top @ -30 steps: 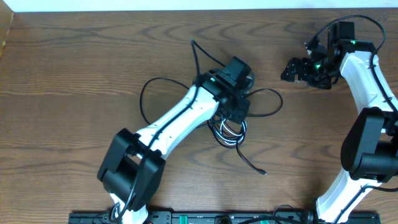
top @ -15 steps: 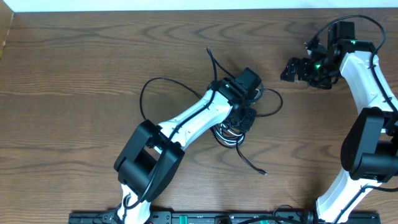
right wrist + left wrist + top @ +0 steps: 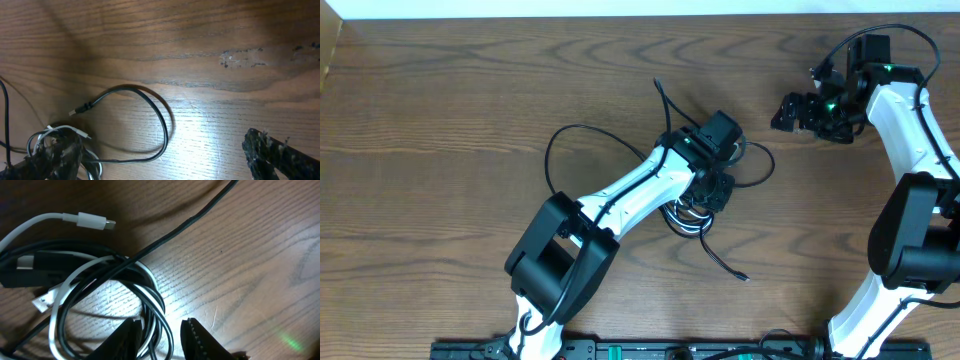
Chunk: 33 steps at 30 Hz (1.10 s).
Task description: Untangle cables
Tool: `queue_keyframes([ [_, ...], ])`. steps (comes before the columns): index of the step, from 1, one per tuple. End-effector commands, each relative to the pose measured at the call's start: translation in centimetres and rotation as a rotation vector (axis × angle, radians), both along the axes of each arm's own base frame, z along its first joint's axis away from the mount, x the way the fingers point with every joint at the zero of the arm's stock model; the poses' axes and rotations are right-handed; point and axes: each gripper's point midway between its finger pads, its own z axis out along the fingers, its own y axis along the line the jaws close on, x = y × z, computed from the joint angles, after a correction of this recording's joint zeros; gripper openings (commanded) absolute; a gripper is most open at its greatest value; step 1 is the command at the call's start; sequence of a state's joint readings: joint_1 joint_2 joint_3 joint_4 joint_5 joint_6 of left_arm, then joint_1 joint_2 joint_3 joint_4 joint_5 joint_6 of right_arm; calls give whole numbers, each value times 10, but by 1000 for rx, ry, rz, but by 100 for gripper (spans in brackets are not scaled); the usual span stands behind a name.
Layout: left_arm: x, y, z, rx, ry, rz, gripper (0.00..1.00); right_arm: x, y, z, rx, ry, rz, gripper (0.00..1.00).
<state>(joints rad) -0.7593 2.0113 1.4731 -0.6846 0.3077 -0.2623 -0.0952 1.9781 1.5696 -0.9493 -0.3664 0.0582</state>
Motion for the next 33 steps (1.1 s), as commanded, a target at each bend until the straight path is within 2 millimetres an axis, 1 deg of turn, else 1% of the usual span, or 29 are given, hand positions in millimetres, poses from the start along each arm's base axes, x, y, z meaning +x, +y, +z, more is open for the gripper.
queue_keyframes([
  [1, -4, 4, -24, 45, 34, 14, 32, 5, -2, 16, -7, -45, 1, 99],
  [3, -5, 5, -29, 54, 48, 27, 32, 5, -2, 16, -7, -45, 1, 99],
  [11, -5, 6, -40, 66, 66, 52, 31, 5, -2, 16, -7, -46, 1, 99],
  [14, -3, 5, -40, 63, 62, 51, 31, 6, -2, 16, -7, -48, 1, 99],
  [19, 0, 5, -46, 73, 60, 74, 25, 6, -2, 16, -7, -49, 1, 99],
  [29, 2, 8, -58, 88, 88, 117, 25, 6, -2, 16, -7, -50, 1, 99],
  [30, 2, 9, -58, 91, 95, 124, 22, 7, -2, 16, -7, -51, 1, 99],
  [31, 4, 11, -57, 90, 96, 129, 14, 7, -2, 16, -7, -51, 1, 99],
  [32, 5, 11, -56, 87, 94, 135, 8, 6, -2, 16, -7, -50, 1, 99],
  [33, 7, 12, -55, 85, 94, 143, 8, 6, -2, 16, -7, -48, 2, 99],
])
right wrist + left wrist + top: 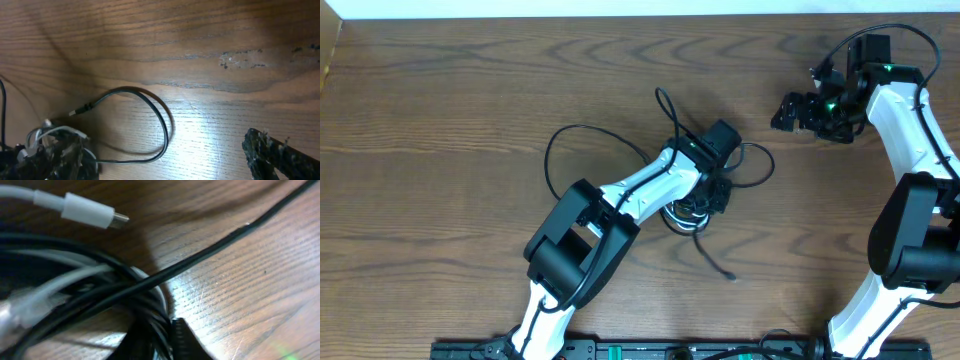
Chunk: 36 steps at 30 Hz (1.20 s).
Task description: Untangle cables
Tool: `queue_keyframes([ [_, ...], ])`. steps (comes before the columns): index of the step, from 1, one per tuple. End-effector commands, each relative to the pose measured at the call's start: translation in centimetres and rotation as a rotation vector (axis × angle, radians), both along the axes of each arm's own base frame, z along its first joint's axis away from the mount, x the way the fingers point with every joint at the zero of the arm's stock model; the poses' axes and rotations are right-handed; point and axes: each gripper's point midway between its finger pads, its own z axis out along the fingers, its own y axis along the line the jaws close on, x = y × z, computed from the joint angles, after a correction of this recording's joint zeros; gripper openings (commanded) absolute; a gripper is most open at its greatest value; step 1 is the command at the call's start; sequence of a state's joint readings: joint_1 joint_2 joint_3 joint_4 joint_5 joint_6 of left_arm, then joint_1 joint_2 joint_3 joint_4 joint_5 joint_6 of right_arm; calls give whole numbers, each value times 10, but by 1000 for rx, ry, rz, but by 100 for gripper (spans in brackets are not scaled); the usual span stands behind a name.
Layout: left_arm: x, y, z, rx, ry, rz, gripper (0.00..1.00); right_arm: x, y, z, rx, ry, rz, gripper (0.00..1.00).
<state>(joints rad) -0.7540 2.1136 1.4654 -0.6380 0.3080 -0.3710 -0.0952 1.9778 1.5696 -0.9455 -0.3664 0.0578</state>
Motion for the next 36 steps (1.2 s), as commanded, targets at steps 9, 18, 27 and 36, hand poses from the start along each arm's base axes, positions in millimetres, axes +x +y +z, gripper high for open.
queue_keyframes([
  [9, 32, 4, 68, -191, -6, 73, 8, 5, 14, 20, 49, -51, 33, 99],
  [18, 82, 43, 230, -754, 20, 248, 7, 11, 100, 112, 630, -328, 316, 93],
  [27, 105, 89, 277, -993, 134, 319, 7, 15, 145, 148, 736, -382, 378, 85],
  [36, 105, 92, 278, -999, 143, 328, 7, -5, 204, 158, 783, -400, 535, 82],
])
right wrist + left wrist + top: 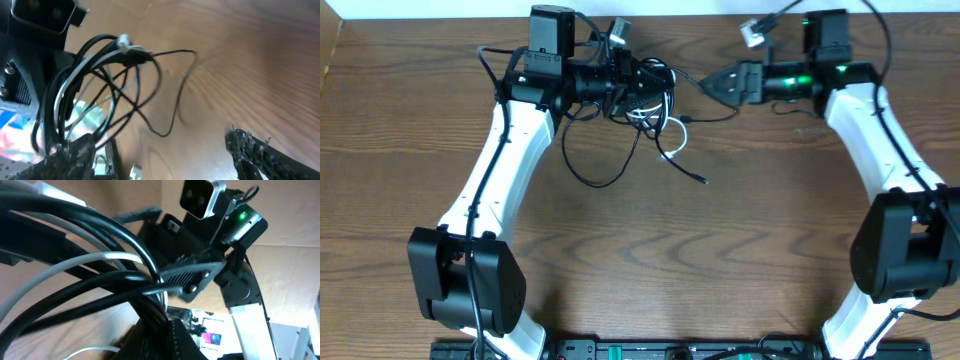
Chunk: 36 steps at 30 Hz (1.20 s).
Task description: Untangle cables
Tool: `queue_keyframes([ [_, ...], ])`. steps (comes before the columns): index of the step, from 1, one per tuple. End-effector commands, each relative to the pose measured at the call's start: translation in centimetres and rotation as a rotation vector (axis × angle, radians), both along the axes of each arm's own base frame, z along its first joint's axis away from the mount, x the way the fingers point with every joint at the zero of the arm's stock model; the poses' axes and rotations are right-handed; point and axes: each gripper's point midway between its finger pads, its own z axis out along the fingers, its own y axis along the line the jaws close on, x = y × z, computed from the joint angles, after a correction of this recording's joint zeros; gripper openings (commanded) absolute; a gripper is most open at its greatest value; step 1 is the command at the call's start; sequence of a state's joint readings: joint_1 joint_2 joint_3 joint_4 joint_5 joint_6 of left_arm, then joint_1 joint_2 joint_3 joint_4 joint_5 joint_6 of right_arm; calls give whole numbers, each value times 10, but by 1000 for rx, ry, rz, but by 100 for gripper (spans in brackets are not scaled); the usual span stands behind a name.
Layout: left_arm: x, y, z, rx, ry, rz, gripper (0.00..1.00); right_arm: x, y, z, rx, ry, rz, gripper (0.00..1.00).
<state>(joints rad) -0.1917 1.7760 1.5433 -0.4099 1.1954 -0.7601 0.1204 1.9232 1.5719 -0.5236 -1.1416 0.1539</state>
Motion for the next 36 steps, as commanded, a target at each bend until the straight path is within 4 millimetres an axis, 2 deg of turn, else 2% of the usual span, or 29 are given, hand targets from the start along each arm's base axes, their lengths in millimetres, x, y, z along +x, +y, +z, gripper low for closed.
queue_keyframes([
  [1, -3, -1, 4, -27, 10, -22, 8, -12, 20, 22, 40, -29, 58, 82],
  [8, -3, -3, 3, -21, 10, -22, 7, -10, 39, 35, 72, -43, 66, 77],
  [11, -4, -5, 3, -22, 9, -27, 7, 1, 36, 36, 67, -25, 10, 76],
  [15, -6, -5, 5, -28, -21, -48, 8, 6, 31, 42, 88, -22, -5, 76],
  [23, -8, -6, 6, -28, -84, -74, 7, -6, 39, 51, 136, -20, 69, 75],
  [36, -11, -7, 8, -28, -224, -129, 7, -7, 37, 53, 148, -4, 72, 75],
])
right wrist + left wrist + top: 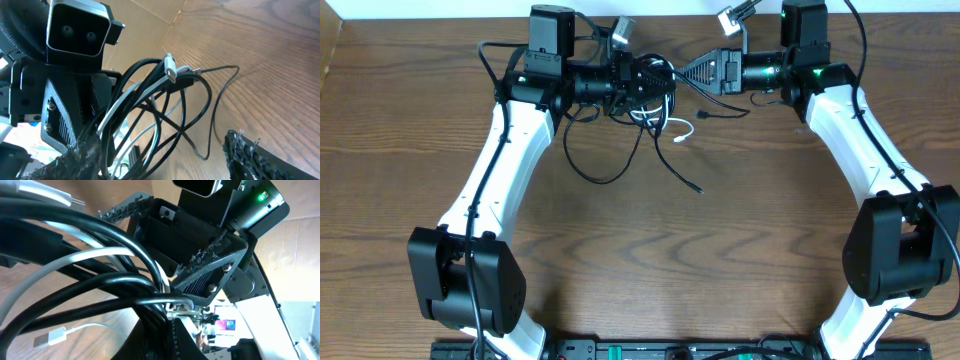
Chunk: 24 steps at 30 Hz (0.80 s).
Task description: Untangle cables
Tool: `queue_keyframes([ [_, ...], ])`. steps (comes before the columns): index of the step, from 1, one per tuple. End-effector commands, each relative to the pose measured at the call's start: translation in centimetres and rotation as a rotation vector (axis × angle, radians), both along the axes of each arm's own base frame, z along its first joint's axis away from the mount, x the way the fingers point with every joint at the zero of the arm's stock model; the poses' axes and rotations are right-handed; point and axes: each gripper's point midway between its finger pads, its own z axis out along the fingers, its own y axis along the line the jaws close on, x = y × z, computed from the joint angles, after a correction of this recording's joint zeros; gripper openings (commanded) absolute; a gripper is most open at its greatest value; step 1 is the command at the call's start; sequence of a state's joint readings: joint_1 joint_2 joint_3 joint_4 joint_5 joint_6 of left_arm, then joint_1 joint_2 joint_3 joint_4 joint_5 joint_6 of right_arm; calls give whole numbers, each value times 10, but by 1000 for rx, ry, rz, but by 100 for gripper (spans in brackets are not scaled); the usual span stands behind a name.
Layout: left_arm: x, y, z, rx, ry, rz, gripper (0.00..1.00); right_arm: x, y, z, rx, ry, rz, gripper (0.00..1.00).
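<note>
A tangle of black and white cables point(648, 88) hangs above the back of the table, with my left gripper point(632, 78) shut on it. In the left wrist view the strands point(95, 275) run into the closed left gripper point(161, 342). A black loop point(605, 172), a black cable end point(699, 188) and a white USB plug point(684, 136) dangle towards the wood. My right gripper point(693, 72) faces the tangle from the right, open. In its own view the cable loops point(150, 107) show between the spread fingers of the right gripper point(162, 145).
The brown wooden table point(770, 250) stretches below both raised arms. A white wall edge point(440, 8) runs along the back. A black rail point(620, 352) with the arm bases lines the front edge. The left wrist camera point(79, 29) sits close behind the tangle.
My right gripper has come further left, closer to the held tangle, still open. The left gripper holds the bundle in about the same place. The dangling black end has shifted slightly.
The tangle first lay mid-table with my left gripper open over it and the right gripper open far to the right. Then the left gripper was shut on the strands. Later the bundle hung at the back of the table, the right gripper facing it, now nearer.
</note>
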<state>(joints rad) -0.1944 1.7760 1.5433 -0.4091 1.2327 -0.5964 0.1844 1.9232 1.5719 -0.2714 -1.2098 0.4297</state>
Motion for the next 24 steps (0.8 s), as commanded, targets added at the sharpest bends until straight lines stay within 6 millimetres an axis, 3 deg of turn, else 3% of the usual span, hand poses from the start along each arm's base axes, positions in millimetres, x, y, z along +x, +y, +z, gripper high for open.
queue_keyframes([
  [1, -6, -4, 4, -18, -96, -63, 8, -7, 2, 20, 27, -23, 27, 74],
  [11, -4, -2, 0, 4, -168, -68, 7, -6, -7, 22, 45, -6, 25, 72],
  [24, -1, 0, -8, 42, -151, -40, 7, -12, 13, 21, 30, -12, 44, 64],
])
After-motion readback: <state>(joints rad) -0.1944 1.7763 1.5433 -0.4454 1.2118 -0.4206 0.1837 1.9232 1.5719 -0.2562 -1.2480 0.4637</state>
